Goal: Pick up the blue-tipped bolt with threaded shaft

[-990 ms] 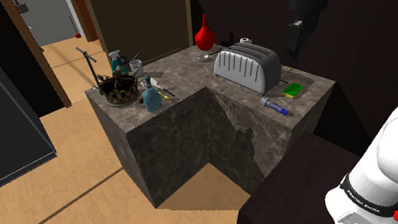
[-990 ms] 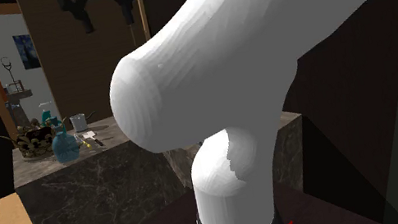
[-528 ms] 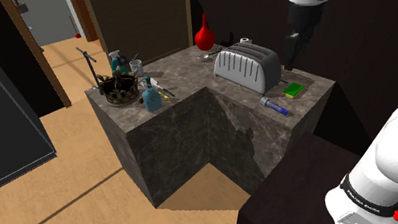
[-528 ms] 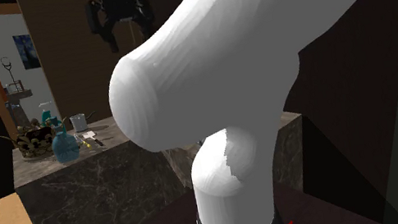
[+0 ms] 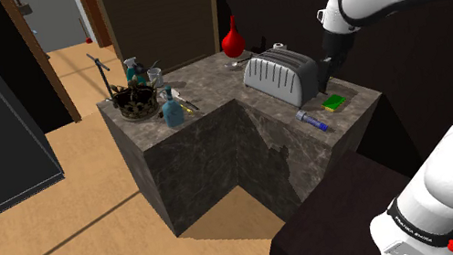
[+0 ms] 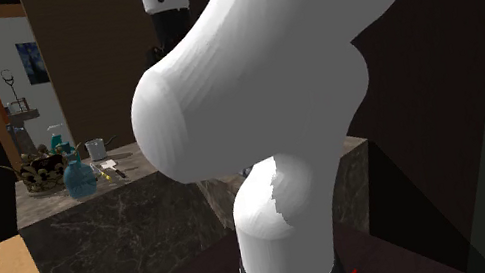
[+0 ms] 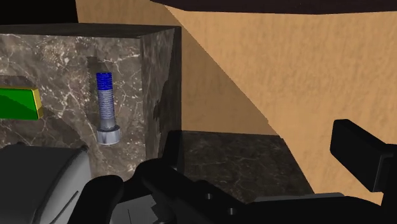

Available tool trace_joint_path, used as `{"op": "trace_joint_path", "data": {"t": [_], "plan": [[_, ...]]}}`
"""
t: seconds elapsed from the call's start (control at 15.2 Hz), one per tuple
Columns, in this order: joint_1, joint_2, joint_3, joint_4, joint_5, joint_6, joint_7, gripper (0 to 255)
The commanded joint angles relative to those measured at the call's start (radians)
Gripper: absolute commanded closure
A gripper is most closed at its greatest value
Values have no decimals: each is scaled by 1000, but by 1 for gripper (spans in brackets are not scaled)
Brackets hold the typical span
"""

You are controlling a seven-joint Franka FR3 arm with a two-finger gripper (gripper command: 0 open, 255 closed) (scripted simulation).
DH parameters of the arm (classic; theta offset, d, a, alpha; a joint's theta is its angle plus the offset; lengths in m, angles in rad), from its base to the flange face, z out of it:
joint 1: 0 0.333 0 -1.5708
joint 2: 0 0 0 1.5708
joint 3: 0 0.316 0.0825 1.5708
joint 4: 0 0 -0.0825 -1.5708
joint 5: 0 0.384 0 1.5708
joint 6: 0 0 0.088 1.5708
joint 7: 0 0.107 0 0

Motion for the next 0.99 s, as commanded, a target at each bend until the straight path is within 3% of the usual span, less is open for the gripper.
{"op": "trace_joint_path", "data": {"t": [0.0, 0.53, 0.92], "plan": [[-12, 50, -38, -12, -11, 71, -28, 0], [-29, 315, -186, 3, 7, 340, -157, 0], [-13, 563, -286, 75, 139, 512, -319, 0]]}}
